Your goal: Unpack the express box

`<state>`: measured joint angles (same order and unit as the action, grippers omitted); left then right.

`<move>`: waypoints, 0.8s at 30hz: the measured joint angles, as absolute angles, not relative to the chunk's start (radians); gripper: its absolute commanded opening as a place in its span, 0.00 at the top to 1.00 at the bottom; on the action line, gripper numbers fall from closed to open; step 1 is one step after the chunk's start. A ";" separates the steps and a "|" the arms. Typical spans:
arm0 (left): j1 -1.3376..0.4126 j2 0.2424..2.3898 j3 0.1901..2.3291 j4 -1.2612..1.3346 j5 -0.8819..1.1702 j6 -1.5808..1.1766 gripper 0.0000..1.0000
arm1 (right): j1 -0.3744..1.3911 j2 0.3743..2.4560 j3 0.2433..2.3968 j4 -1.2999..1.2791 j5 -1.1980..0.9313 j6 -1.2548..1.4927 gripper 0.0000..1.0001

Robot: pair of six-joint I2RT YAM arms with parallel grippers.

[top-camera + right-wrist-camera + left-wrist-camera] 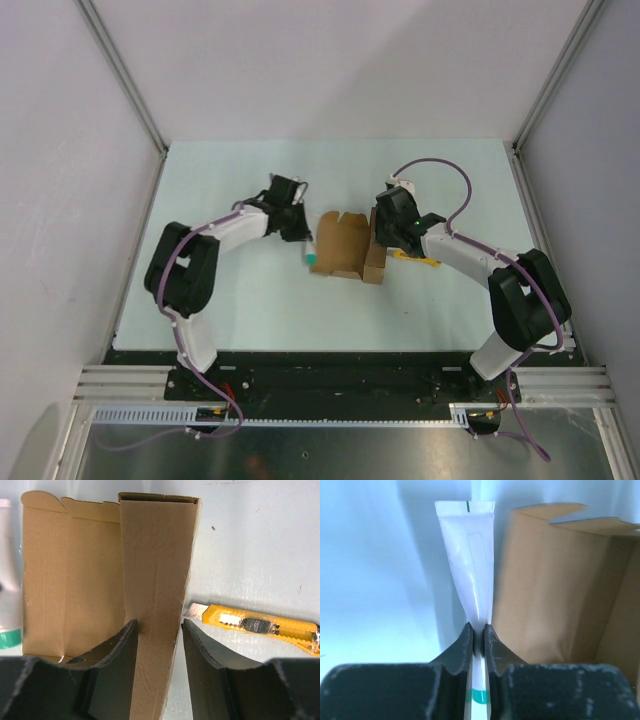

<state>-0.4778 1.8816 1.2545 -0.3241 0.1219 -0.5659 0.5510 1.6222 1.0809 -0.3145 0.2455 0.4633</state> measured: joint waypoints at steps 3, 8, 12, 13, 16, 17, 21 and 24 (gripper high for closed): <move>-0.388 1.825 1.187 -0.324 0.114 -0.561 0.88 | 0.551 1.622 1.081 -0.313 0.245 0.463 0.53; -0.264 1.757 1.095 -0.328 0.101 -0.538 0.71 | 0.546 1.622 1.081 -0.308 0.243 0.464 0.44; -0.221 1.718 1.037 -0.332 0.109 -0.518 0.43 | 0.541 1.622 1.079 -0.304 0.241 0.462 0.34; -0.218 1.711 1.030 -0.333 0.110 -0.513 0.40 | 0.540 1.622 1.079 -0.303 0.242 0.461 0.31; -0.212 1.684 1.021 -0.340 0.117 -0.510 0.31 | 0.541 1.621 1.078 -0.304 0.256 0.455 0.28; -0.210 1.675 1.021 -0.340 0.119 -0.506 0.30 | 0.542 1.619 1.078 -0.305 0.261 0.454 0.27; -0.189 1.643 1.022 -0.342 0.139 -0.502 0.24 | 0.547 1.610 1.079 -0.313 0.274 0.451 0.25; -0.173 1.628 1.034 -0.351 0.146 -0.495 0.21 | 0.556 1.610 1.090 -0.324 0.278 0.450 0.25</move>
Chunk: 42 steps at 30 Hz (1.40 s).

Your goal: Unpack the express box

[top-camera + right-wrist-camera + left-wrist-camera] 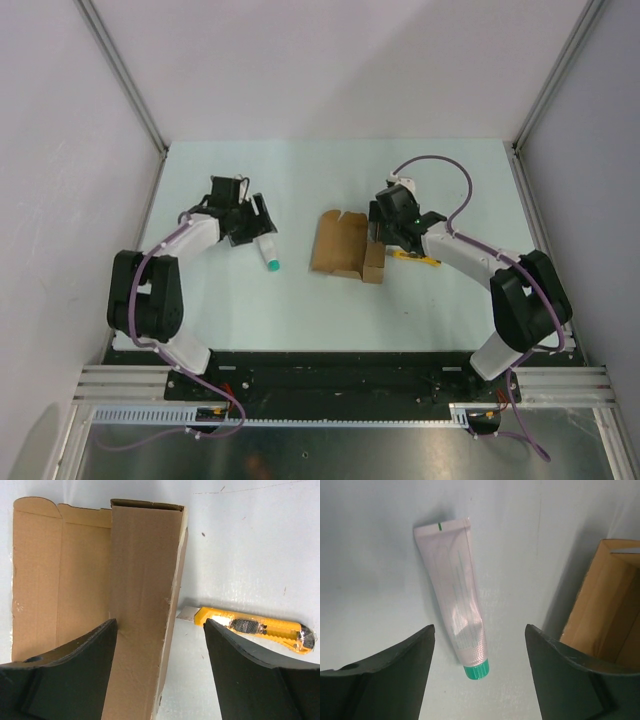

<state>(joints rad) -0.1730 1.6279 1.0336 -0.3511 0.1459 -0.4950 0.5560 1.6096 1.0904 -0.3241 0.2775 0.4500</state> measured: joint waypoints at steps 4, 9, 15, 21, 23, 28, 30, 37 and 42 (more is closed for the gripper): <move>-0.155 1.603 1.064 -0.358 0.153 -0.485 0.18 | 0.582 1.629 1.131 -0.355 0.303 0.448 0.21; -0.140 1.565 1.074 -0.363 0.158 -0.464 0.16 | 0.643 1.684 1.188 -0.379 0.376 0.454 0.20; -0.114 1.547 1.074 -0.373 0.161 -0.447 0.15 | 0.694 1.702 1.220 -0.438 0.499 0.499 0.18; -0.106 1.543 1.074 -0.381 0.168 -0.443 0.14 | 0.706 1.701 1.225 -0.461 0.569 0.513 0.16; -0.106 1.543 1.074 -0.384 0.169 -0.443 0.14 | 0.707 1.701 1.234 -0.474 0.576 0.513 0.15; -0.106 1.536 1.074 -0.386 0.172 -0.443 0.12 | 0.713 1.713 1.261 -0.500 0.582 0.517 0.15; -0.106 1.530 1.074 -0.387 0.174 -0.443 0.11 | 0.715 1.725 1.266 -0.503 0.576 0.520 0.15; -0.105 1.505 1.074 -0.396 0.195 -0.440 0.07 | 0.716 1.758 1.277 -0.497 0.514 0.520 0.13; -0.105 1.496 1.074 -0.409 0.203 -0.434 0.06 | 0.717 1.758 1.277 -0.495 0.505 0.513 0.11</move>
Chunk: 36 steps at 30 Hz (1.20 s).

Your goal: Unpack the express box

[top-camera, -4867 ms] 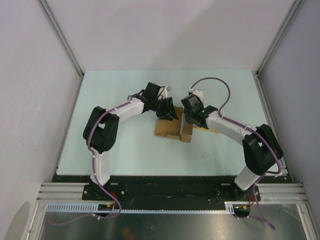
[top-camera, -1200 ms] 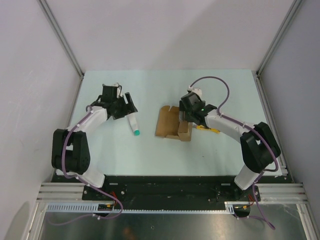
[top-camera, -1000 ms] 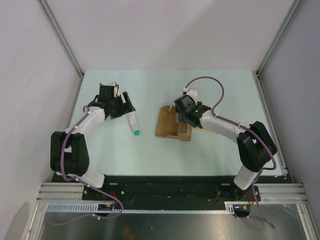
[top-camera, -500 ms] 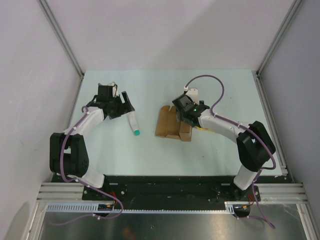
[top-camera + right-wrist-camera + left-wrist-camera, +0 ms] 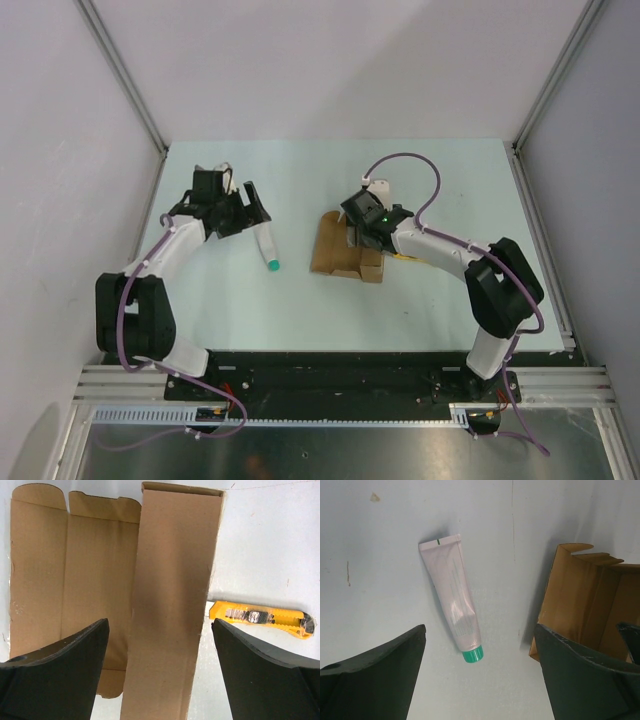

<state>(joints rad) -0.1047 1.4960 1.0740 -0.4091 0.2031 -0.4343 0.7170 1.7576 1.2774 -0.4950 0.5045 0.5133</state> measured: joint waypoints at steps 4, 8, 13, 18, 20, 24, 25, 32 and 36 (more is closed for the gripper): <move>-0.104 1.491 1.082 -0.422 0.215 -0.434 0.05 | 0.717 1.750 1.282 -0.501 0.503 0.505 0.09; -0.104 1.467 1.095 -0.437 0.226 -0.429 0.03 | 0.708 1.685 1.287 -0.523 0.506 0.501 0.07; -0.104 1.380 1.102 -0.452 0.249 -0.409 0.00 | 0.649 1.517 1.301 -0.561 0.511 0.501 0.07; -0.104 1.275 1.110 -0.469 0.271 -0.387 0.00 | 0.559 1.352 1.309 -0.606 0.554 0.501 0.07; -0.104 1.253 1.143 -0.492 0.278 -0.379 0.00 | 0.527 1.291 1.309 -0.619 0.571 0.492 0.06; -0.103 1.243 1.259 -0.524 0.289 -0.363 0.00 | 0.465 1.211 1.309 -0.609 0.551 0.450 0.06; -0.103 1.239 1.287 -0.527 0.292 -0.361 0.01 | 0.447 1.192 1.309 -0.607 0.537 0.443 0.06; -0.103 1.135 1.391 -0.543 0.303 -0.358 0.00 | 0.379 1.093 1.309 -0.604 0.487 0.444 0.06; -0.103 1.072 1.411 -0.548 0.313 -0.358 0.00 | 0.374 1.064 1.309 -0.604 0.470 0.445 0.06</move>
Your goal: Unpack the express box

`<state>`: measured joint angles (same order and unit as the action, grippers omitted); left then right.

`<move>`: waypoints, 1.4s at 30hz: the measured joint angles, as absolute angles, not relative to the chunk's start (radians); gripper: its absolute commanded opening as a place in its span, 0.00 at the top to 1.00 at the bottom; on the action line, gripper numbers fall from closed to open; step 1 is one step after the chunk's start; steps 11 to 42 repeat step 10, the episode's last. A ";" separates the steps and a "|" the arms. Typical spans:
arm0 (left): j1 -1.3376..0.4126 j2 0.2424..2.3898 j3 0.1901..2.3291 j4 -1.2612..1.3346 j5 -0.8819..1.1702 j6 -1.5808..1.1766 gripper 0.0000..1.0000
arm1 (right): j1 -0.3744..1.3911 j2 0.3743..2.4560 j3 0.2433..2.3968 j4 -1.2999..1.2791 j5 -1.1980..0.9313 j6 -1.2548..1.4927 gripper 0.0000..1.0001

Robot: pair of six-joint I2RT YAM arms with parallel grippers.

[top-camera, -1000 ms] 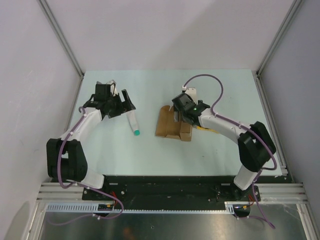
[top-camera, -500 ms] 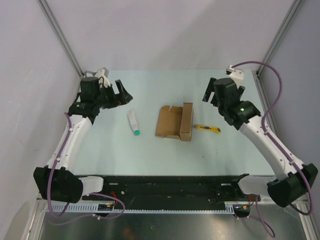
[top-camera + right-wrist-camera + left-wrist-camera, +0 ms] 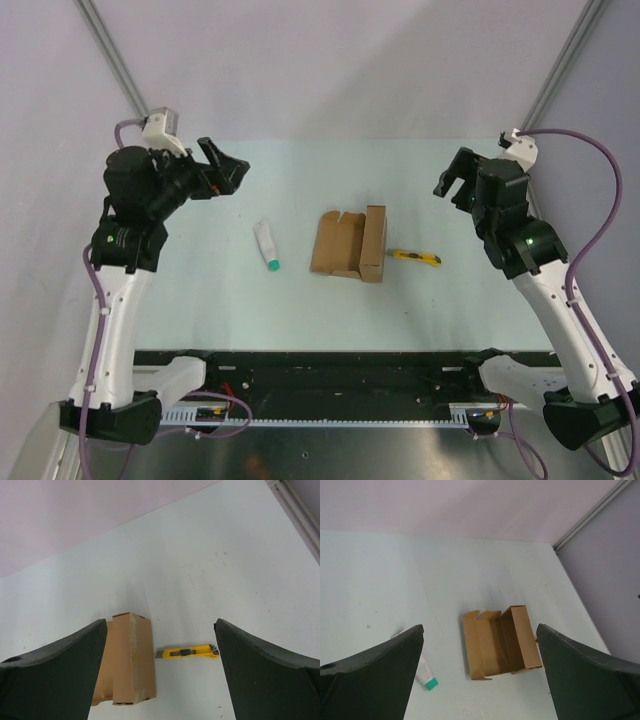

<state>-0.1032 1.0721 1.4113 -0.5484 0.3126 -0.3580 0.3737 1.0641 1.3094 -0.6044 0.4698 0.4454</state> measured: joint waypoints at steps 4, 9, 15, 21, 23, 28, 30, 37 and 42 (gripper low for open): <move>-0.103 1.033 1.412 -0.556 0.312 -0.358 0.00 | 0.369 1.044 1.309 -0.605 0.455 0.449 0.06; -0.103 1.026 1.412 -0.576 0.307 -0.358 0.01 | 0.369 1.020 1.309 -0.605 0.446 0.448 0.06; -0.103 1.026 1.412 -0.582 0.306 -0.358 0.00 | 0.369 1.018 1.309 -0.605 0.445 0.448 0.06; -0.103 1.026 1.412 -0.582 0.306 -0.358 0.00 | 0.369 1.018 1.309 -0.605 0.445 0.448 0.06; -0.103 1.026 1.412 -0.582 0.306 -0.358 0.00 | 0.369 1.018 1.309 -0.605 0.445 0.448 0.06; -0.103 1.026 1.412 -0.582 0.306 -0.358 0.00 | 0.369 1.018 1.309 -0.605 0.445 0.448 0.06; -0.103 1.026 1.412 -0.582 0.306 -0.358 0.00 | 0.369 1.018 1.309 -0.605 0.445 0.448 0.06; -0.103 1.026 1.412 -0.582 0.306 -0.358 0.00 | 0.369 1.018 1.309 -0.605 0.445 0.448 0.06; -0.103 1.026 1.412 -0.582 0.306 -0.358 0.00 | 0.369 1.018 1.309 -0.605 0.445 0.448 0.06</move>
